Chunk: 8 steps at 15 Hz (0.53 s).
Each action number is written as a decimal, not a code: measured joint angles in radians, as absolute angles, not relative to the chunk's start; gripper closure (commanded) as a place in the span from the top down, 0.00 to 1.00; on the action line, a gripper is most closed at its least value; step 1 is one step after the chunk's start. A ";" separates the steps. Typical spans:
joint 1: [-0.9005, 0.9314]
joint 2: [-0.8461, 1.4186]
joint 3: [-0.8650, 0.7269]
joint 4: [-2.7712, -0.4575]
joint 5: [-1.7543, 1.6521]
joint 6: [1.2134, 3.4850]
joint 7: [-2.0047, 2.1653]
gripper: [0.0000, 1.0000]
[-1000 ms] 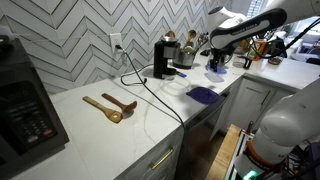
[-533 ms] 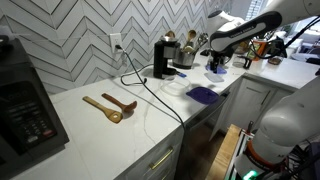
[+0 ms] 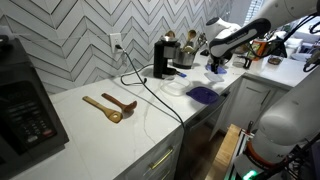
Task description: Remove the lid from the clear bowl on the right then stack the two clear bowls together.
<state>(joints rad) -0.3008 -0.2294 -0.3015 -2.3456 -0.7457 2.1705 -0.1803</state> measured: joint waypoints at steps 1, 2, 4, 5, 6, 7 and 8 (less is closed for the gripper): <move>-0.303 -0.220 -0.302 -2.341 -0.749 2.170 -0.180 1.00; -0.302 -0.219 -0.301 -2.340 -0.748 2.171 -0.180 1.00; -0.301 -0.220 -0.298 -2.339 -0.748 2.171 -0.179 1.00; -0.301 -0.221 -0.298 -2.338 -0.748 2.171 -0.179 1.00; -0.301 -0.221 -0.298 -2.337 -0.748 2.171 -0.179 1.00; -0.301 -0.221 -0.298 -2.337 -0.748 2.171 -0.179 1.00; -0.301 -0.220 -0.298 -2.337 -0.748 2.171 -0.179 1.00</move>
